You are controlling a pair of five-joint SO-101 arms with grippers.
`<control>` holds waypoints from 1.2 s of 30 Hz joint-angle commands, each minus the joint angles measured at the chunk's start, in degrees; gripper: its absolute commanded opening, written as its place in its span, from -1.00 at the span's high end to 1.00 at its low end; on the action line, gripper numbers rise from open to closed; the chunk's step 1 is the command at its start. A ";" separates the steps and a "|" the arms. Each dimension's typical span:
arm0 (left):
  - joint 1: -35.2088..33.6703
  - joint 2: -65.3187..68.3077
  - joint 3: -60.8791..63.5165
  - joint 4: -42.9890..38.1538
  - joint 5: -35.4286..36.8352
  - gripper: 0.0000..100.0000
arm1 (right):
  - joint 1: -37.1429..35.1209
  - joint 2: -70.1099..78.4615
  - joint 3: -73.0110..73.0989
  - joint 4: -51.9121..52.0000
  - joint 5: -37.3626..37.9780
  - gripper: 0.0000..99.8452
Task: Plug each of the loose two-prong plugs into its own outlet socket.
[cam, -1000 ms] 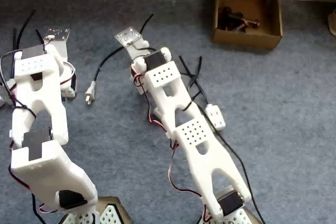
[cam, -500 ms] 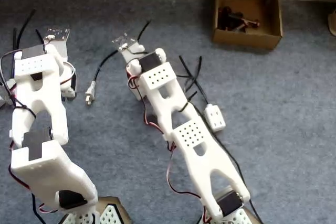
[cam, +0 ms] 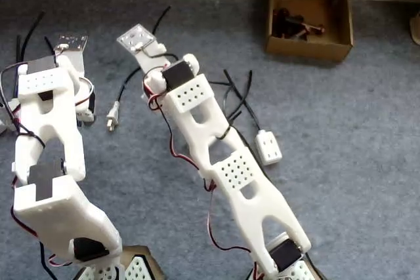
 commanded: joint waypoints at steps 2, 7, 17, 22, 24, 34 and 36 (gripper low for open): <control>-0.66 -3.12 -0.40 -0.44 0.00 0.87 | -0.66 -8.57 3.21 1.19 -1.14 0.90; -0.66 -3.12 -0.31 -0.35 0.00 0.87 | -0.75 -16.40 16.57 1.01 -1.41 0.90; -0.66 -3.12 -0.31 -0.35 0.00 0.87 | -0.66 -21.67 35.21 0.84 -1.49 0.90; -0.66 -3.12 -0.31 -0.44 0.00 0.87 | -0.84 -21.67 35.91 0.75 -1.58 0.90; -0.66 -3.12 -0.31 -0.44 0.00 0.87 | -1.19 -21.58 36.53 0.84 -1.58 0.90; -0.66 -3.12 -0.31 -0.44 0.00 0.87 | -3.65 -23.69 39.87 0.92 -3.52 0.89; -0.66 -3.12 -0.31 -0.44 0.00 0.87 | -3.82 -25.45 41.98 0.92 -3.52 0.89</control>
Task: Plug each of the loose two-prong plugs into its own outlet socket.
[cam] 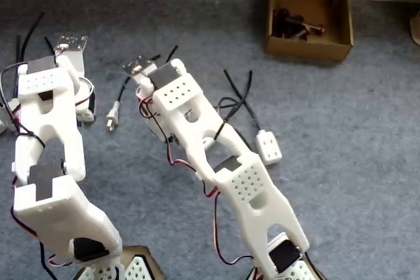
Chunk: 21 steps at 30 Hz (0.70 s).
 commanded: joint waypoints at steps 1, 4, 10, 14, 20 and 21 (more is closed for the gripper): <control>-0.66 -3.12 -0.31 -0.44 0.00 0.87 | -1.36 -7.34 2.24 0.75 -0.70 0.89; -0.66 -3.12 -0.31 -0.44 0.00 0.87 | -2.59 -10.77 4.88 0.48 -0.70 0.89; -0.66 -3.12 -0.31 -0.44 0.00 0.87 | -3.12 -15.96 9.27 0.48 -0.79 0.89; -0.66 -3.12 -0.31 -0.35 0.00 0.87 | -3.12 -19.47 12.79 0.48 -0.79 0.89; -0.66 -3.12 -0.31 -0.44 0.00 0.87 | -3.21 -24.66 20.18 -1.10 -0.79 0.89; -0.66 -3.12 -0.31 -0.44 0.00 0.87 | -3.21 -25.89 22.20 -2.15 -0.79 0.89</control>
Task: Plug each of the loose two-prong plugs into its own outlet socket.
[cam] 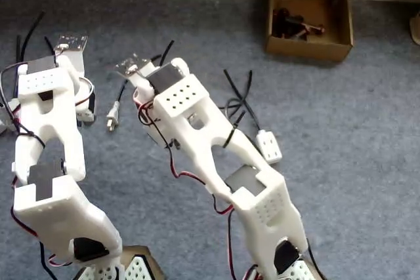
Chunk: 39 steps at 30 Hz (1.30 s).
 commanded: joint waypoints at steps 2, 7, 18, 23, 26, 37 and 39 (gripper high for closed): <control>-0.66 -3.12 -0.31 -0.44 0.00 0.87 | -0.75 -9.27 7.43 -4.26 -0.44 0.89; -0.66 -3.12 -0.31 -0.44 0.00 0.87 | -0.31 -19.38 21.14 -12.35 -0.35 0.89; -0.66 -3.12 -0.31 -0.18 0.00 0.87 | 1.36 -24.40 41.54 -28.09 0.09 0.89; -0.66 -3.12 -0.31 -0.26 0.00 0.87 | 1.19 -24.04 43.47 -31.60 0.09 0.89; -0.66 -3.12 -0.31 -0.26 0.00 0.87 | 1.10 -24.31 47.25 -35.38 0.00 0.89; -0.66 -3.12 -0.31 -0.18 0.00 0.87 | -3.03 -24.13 54.37 -39.34 0.09 0.89; -0.66 -3.12 -0.31 -0.18 0.00 0.87 | -4.26 -24.13 54.46 -39.34 0.09 0.84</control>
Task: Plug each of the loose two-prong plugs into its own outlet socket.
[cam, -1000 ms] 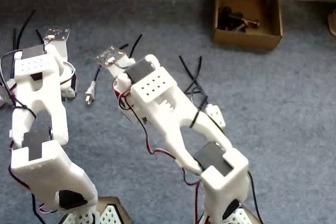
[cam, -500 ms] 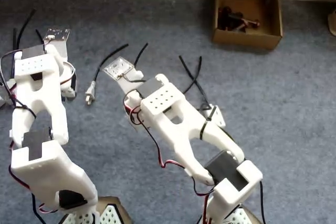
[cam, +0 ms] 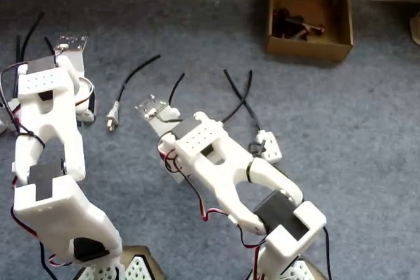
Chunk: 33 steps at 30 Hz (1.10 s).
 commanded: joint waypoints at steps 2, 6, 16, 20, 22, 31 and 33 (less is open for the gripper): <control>-0.66 -3.12 -0.31 -0.18 0.00 0.87 | -2.86 -2.33 -0.22 -0.84 0.09 0.81; -0.66 -3.12 -0.31 -0.18 0.00 0.87 | -2.68 -2.42 -0.22 -0.84 0.09 0.80; -0.66 -3.12 1.27 -1.76 0.00 0.87 | -2.77 -2.24 -0.31 -0.92 2.37 0.80; -0.66 -3.38 2.07 -2.55 0.00 0.87 | -2.07 -2.15 -0.57 -0.92 2.46 0.80; -0.66 -3.47 2.07 -2.55 0.00 0.87 | -1.36 -2.15 -0.57 -0.92 2.46 0.80; -0.66 -3.47 1.98 -2.55 0.00 0.87 | -0.75 -2.15 -0.57 -3.30 2.55 0.80; -0.66 -3.38 1.98 -2.55 0.00 0.87 | -0.75 -2.24 -0.66 -3.30 3.87 0.80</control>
